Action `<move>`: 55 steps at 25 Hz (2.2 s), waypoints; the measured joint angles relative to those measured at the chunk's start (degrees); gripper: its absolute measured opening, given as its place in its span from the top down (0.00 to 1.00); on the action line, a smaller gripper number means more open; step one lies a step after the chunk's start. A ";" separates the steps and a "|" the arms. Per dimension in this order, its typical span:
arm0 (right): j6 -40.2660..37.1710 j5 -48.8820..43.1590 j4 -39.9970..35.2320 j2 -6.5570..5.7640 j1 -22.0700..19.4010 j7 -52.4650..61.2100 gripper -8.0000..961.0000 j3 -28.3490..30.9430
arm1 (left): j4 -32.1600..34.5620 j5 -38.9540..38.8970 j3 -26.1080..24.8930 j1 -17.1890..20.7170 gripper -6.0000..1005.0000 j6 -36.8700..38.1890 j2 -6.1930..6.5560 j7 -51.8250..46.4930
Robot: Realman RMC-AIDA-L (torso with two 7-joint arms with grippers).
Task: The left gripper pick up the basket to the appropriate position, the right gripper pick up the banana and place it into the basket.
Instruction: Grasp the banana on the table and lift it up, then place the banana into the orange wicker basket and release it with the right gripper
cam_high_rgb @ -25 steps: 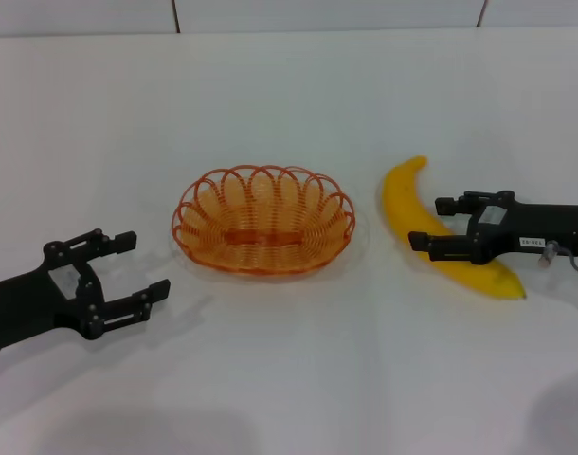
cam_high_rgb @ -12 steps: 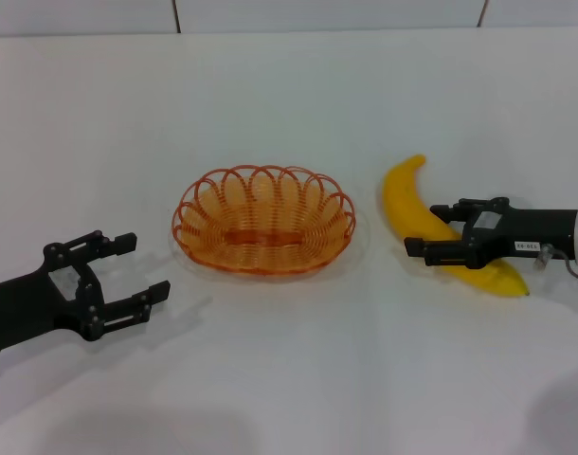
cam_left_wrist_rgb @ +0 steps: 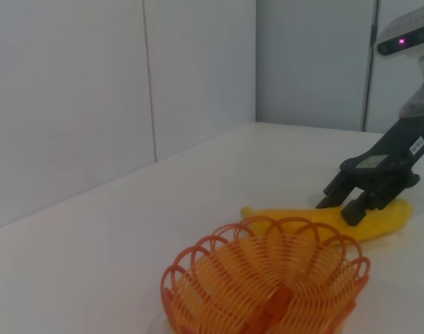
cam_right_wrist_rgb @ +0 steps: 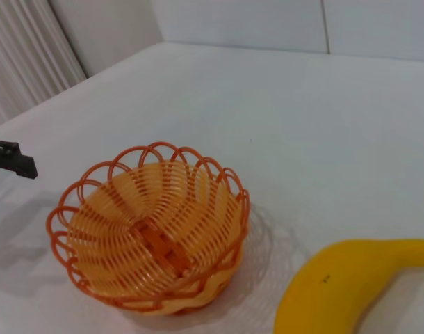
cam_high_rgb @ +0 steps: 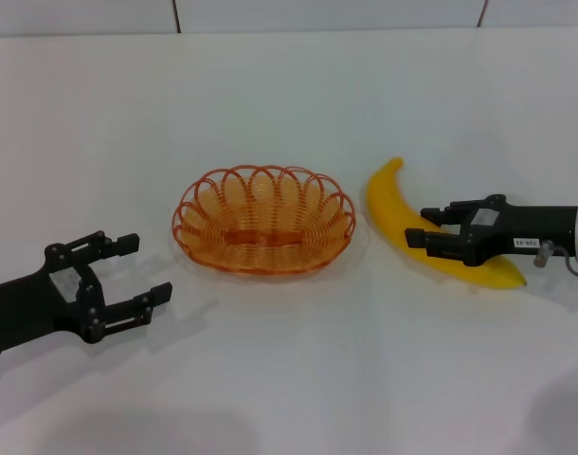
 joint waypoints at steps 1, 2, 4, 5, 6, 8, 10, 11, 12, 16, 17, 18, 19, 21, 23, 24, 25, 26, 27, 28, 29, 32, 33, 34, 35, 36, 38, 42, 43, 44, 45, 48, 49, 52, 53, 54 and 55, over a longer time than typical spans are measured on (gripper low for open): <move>-0.02 0.01 -0.01 0.00 0.01 0.02 0.32 0.11 | 0.00 0.00 0.00 0.00 0.22 0.02 0.00 0.00; -0.10 0.02 -0.03 0.00 0.01 0.06 0.37 0.20 | 0.00 0.00 -0.01 0.00 0.22 0.05 0.00 0.00; -0.41 0.17 -0.07 0.00 0.02 0.11 0.46 0.26 | -0.01 0.00 -0.06 0.00 0.22 0.08 0.03 0.00; -0.55 0.34 -0.07 0.00 0.01 0.13 0.48 0.26 | -0.03 0.00 -0.08 0.03 0.22 0.08 0.06 0.00; -0.59 0.54 -0.08 0.00 0.01 0.13 0.50 0.25 | -0.03 0.00 -0.09 0.04 0.22 0.09 0.08 0.00; -0.64 0.80 -0.08 0.00 -0.03 0.14 0.52 0.24 | 0.00 0.00 -0.13 0.07 0.22 0.21 0.08 0.00; -0.94 0.91 -0.14 0.00 -0.04 0.15 0.52 0.24 | 0.05 0.12 -0.47 0.13 0.22 0.60 0.09 0.00; -1.10 1.05 -0.18 0.00 -0.06 0.15 0.52 0.24 | 0.06 0.21 -0.66 0.14 0.22 0.76 0.09 0.00; -1.26 1.29 -0.23 0.00 -0.08 0.15 0.52 0.21 | 0.05 0.30 -0.87 0.15 0.22 0.88 0.09 0.00; -2.57 3.42 -1.12 -0.08 -0.61 0.05 0.53 0.26 | -0.02 0.48 -1.14 0.17 0.22 0.96 0.09 0.04; -3.04 4.61 -1.59 -0.07 -0.86 -0.08 0.53 0.27 | -0.03 0.49 -1.15 0.17 0.22 0.95 0.09 0.13; -3.81 6.42 -2.29 -0.06 -1.22 -0.42 0.53 0.28 | -0.03 0.49 -1.15 0.17 0.22 0.95 0.09 0.13; -4.58 7.92 -2.70 -0.04 -1.45 -0.97 0.53 0.29 | -0.08 0.50 -1.15 0.17 0.22 0.95 0.09 0.38; -7.57 11.94 -3.39 -0.03 -1.86 -3.37 0.53 0.19 | -0.09 0.51 -1.15 0.17 0.22 1.01 0.09 0.49; -11.71 15.36 -3.28 0.02 -1.70 -7.37 0.53 -0.07 | -0.09 0.55 -1.16 0.17 0.22 1.27 0.09 0.52; -13.52 16.50 -3.02 0.15 -1.37 -9.32 0.53 -0.21 | -0.09 0.58 -1.15 0.17 0.22 1.39 0.09 0.53; -14.63 17.26 -2.49 0.23 -0.91 -10.83 0.53 -0.23 | -0.09 0.59 -1.15 0.17 0.22 1.42 0.08 0.52; -15.41 17.85 -1.21 0.35 -0.03 -12.58 0.53 -0.39 | -0.09 0.59 -1.15 0.17 0.22 1.42 0.08 0.52; -15.54 18.06 0.31 0.42 0.82 -13.87 0.53 -0.74 | -0.09 0.59 -1.15 0.17 0.22 1.42 0.08 0.52; -15.44 18.21 2.16 0.39 1.83 -15.51 0.53 -1.26 | -0.14 0.31 -1.15 0.33 0.22 1.44 0.02 0.38; -15.17 18.18 3.99 0.43 2.92 -17.02 0.53 -2.06 | -0.19 0.00 -1.15 0.50 0.22 1.45 0.01 0.31; -12.25 18.18 8.86 0.53 6.07 -21.70 0.53 -5.83 | -0.52 -0.66 -1.28 0.91 0.22 1.49 0.00 0.16; -11.06 18.19 10.29 0.59 7.04 -22.62 0.53 -6.87 | -0.65 -0.70 -1.32 0.92 0.22 1.51 0.00 0.15; -9.53 18.20 11.88 0.64 8.15 -23.73 0.53 -7.85 | -0.73 -0.71 -1.33 0.90 0.22 1.54 0.01 0.15; -7.96 18.19 13.64 0.72 9.25 -24.83 0.53 -8.66 | -0.77 -0.71 -1.33 0.86 0.22 1.55 0.02 0.15; -6.61 18.22 15.06 0.79 10.17 -25.98 0.53 -8.99 | -0.79 -0.72 -1.33 0.79 0.22 1.56 0.04 0.15; -3.67 18.30 17.98 1.05 12.04 -28.60 0.53 -9.25 | -0.79 -0.74 -1.33 0.57 0.22 1.57 0.05 0.14; 1.92 18.38 22.01 1.24 14.81 -31.38 0.53 -9.21 | -0.79 -0.77 -1.33 0.37 0.22 1.57 0.07 0.12; 3.38 18.38 22.55 1.24 15.27 -31.32 0.52 -9.23 | -0.79 -0.78 -1.33 0.36 0.22 1.57 0.08 0.12; 4.27 18.38 22.87 1.24 15.51 -31.16 0.51 -9.23 | -0.79 -0.78 -1.33 0.35 0.22 1.57 0.08 0.12; 5.09 18.39 23.13 1.24 15.69 -30.94 0.50 -9.16 | -0.79 -0.79 -1.33 0.34 0.22 1.57 0.09 0.11; 5.00 18.46 23.42 1.18 15.85 -30.58 0.47 -8.63 | -0.79 -0.80 -1.33 0.31 0.22 1.57 0.09 0.10; 4.86 18.46 23.45 1.15 15.82 -30.45 0.46 -8.30 | -0.79 -0.80 -1.33 0.33 0.22 1.57 0.08 0.09; 4.76 18.52 23.51 1.08 15.59 -30.13 0.44 -7.79 | -0.79 -0.80 -1.33 0.42 0.22 1.57 0.09 0.05; 4.70 18.56 23.52 1.08 15.52 -30.06 0.43 -7.77 | -0.79 -0.80 -1.33 0.46 0.22 1.56 0.09 0.03; 4.55 18.61 23.50 1.05 15.49 -29.87 0.42 -7.75 | -0.79 -0.80 -1.33 0.50 0.22 1.56 0.09 0.00; 4.23 18.64 23.40 1.02 15.44 -29.55 0.41 -7.74 | -0.79 -0.80 -1.33 0.51 0.22 1.57 0.09 -0.02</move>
